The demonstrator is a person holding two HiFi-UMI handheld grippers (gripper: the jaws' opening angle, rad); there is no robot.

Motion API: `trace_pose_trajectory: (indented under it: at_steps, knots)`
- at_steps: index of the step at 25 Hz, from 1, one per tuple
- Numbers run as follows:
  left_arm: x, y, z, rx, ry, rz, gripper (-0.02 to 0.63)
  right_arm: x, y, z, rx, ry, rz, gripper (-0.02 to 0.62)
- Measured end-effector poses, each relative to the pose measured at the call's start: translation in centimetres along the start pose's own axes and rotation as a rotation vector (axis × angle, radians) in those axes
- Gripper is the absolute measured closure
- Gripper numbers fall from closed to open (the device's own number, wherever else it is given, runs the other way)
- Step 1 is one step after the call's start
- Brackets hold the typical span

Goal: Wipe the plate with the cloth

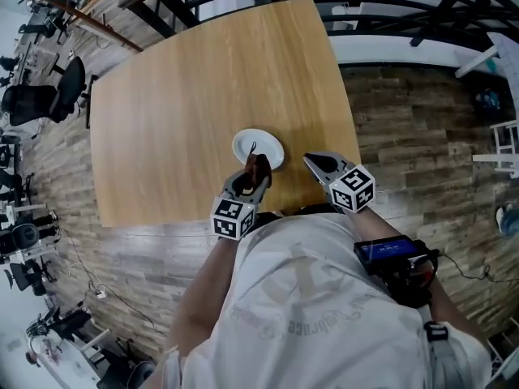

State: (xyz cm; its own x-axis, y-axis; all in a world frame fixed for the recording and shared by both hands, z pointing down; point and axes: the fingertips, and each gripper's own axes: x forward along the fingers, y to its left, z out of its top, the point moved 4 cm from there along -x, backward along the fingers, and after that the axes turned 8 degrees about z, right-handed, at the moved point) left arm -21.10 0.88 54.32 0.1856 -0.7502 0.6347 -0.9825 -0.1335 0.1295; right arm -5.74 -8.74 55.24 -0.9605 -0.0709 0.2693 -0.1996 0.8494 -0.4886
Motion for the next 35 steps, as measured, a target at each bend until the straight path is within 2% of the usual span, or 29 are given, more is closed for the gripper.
trace_pose_trajectory:
  at_steps: [6,14,22,29,35]
  knots:
    - [2.7,0.2,0.6,0.093,0.045,-0.041,0.437,1.4,-0.1,-1.2,0.025,0.008,-0.005,0.583]
    - [7.0,0.9,2.1,0.201,0.107,-0.100,0.437,1.2,-1.5,-1.8,0.077,-0.024,-0.102,0.583]
    - [11.5,-0.3,1.7,0.309,0.230,-0.149,0.437,-0.4,-2.2,-2.9,0.125,-0.070,-0.172,0.583]
    - [10.8,-1.9,-0.4,0.418,0.339,-0.158,0.439,-2.4,-2.4,-4.3,0.157,-0.088,-0.199,0.583]
    - [8.5,-1.6,-1.1,0.427,0.366,-0.116,0.439,-1.8,-2.7,-3.7,0.148,-0.085,-0.173,0.583]
